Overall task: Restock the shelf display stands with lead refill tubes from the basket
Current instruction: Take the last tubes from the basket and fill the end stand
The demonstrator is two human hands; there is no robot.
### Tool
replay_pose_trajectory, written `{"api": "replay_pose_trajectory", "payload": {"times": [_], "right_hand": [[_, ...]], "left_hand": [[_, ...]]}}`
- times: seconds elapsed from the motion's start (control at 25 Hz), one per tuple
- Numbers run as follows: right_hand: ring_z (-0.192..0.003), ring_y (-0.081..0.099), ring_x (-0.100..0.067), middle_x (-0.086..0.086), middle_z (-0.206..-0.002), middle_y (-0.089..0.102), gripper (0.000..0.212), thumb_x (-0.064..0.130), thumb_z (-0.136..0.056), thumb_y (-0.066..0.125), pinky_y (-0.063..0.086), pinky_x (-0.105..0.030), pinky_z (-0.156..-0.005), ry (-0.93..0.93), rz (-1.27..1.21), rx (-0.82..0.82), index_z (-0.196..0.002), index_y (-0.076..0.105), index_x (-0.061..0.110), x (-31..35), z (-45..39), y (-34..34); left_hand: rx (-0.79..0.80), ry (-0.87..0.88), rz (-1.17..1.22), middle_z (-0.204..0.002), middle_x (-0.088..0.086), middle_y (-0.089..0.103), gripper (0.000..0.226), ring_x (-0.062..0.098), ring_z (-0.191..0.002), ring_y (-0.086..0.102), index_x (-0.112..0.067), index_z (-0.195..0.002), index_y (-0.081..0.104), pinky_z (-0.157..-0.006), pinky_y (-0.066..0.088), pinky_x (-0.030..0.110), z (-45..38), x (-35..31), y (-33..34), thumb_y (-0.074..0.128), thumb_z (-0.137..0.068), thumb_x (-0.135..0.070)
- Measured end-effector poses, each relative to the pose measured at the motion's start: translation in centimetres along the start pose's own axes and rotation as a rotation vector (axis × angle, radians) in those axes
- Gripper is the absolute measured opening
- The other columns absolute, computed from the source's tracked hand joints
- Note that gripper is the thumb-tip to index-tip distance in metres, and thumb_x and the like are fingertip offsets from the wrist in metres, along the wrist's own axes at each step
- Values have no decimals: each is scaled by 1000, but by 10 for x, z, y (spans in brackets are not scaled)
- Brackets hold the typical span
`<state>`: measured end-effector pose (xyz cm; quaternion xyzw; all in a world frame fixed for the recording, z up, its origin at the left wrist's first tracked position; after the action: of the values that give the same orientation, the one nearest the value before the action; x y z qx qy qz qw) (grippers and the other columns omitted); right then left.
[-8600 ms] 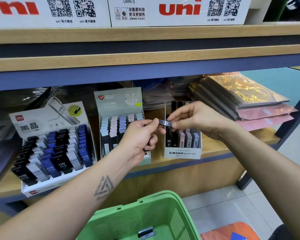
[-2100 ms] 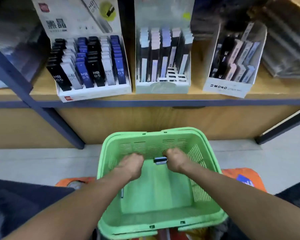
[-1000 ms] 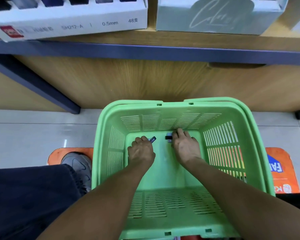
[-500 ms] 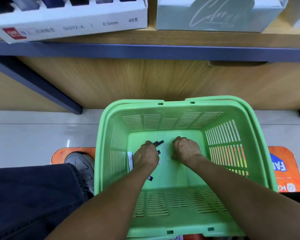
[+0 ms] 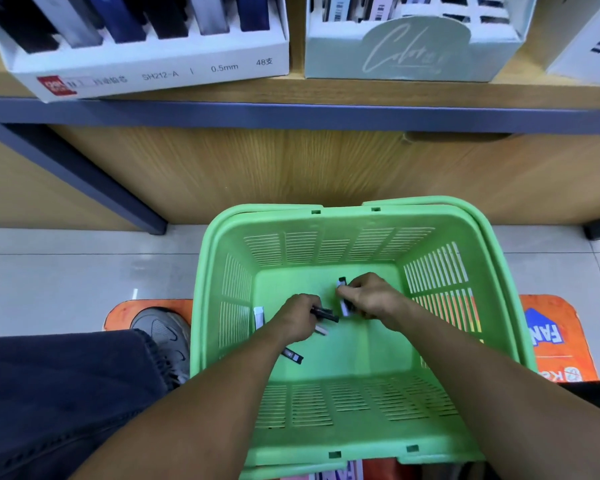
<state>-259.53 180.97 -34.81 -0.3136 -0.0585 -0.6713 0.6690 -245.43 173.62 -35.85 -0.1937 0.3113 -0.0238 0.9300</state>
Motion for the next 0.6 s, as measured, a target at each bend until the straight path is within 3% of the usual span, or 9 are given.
{"api": "replay_pose_trajectory", "payload": {"times": [0.12, 0.24, 0.32, 0.44, 0.52, 0.6], "right_hand": [[-53, 43, -18, -7, -62, 57, 28, 30, -89, 64, 30, -24, -49, 2, 68, 130, -68, 66, 12, -14, 1, 20], [-53, 47, -17, -10, -67, 60, 20, 22, -93, 61, 33, -24, -48, -15, -24, 111, -78, 65, 9, -21, 2, 27], [-49, 50, -12, -9, -68, 63, 17, 17, -96, 59, 36, -24, -48, -43, -76, 111, -83, 64, 8, -21, 3, 28], [-51, 53, -11, -6, -66, 63, 16, 15, -99, 59, 39, -24, -51, -91, -119, 172, -85, 64, 8, -15, 8, 33], [-54, 52, -14, -4, -64, 62, 17, 14, -99, 61, 39, -24, -51, -123, -154, 249, -82, 64, 9, -10, 12, 40], [-56, 51, -13, -3, -65, 61, 16, 15, -99, 63, 40, -23, -53, -133, -211, 309, -85, 65, 7, -7, 17, 42]], "left_hand": [[11, -84, 177, -90, 12, 62, 36, 23, -71, 59, -10, -106, 65, -57, 46, 27, -1, -3, 1, 44, -88, 13], [33, -173, 604, -81, 15, 58, 21, 22, -67, 53, -5, -89, 59, -61, 45, 31, 2, -2, 1, 45, -86, 10], [45, -190, 753, -80, 11, 55, 8, 19, -64, 50, -6, -90, 53, -60, 44, 30, 5, -1, 4, 49, -92, 0], [-154, -192, 680, -88, 9, 58, 7, 18, -71, 52, -12, -101, 53, -68, 45, 32, 2, 5, 3, 57, -98, -17], [-331, -204, 727, -98, 8, 59, 22, 20, -82, 58, -17, -112, 51, -78, 51, 36, 2, 10, 0, 63, -94, -12], [-392, -227, 867, -104, 8, 60, 28, 24, -92, 60, -19, -113, 51, -93, 54, 43, 2, 11, 0, 62, -91, -6]]}}
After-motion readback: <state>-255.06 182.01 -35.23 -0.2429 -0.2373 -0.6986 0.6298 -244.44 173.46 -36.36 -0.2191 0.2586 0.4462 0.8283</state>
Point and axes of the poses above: each hand's wrist, its own z-axis away from the middle knuckle, its own y-axis out of the palm, x = y × z, the point moved 6 cm from there along -z, towards the middle knuckle
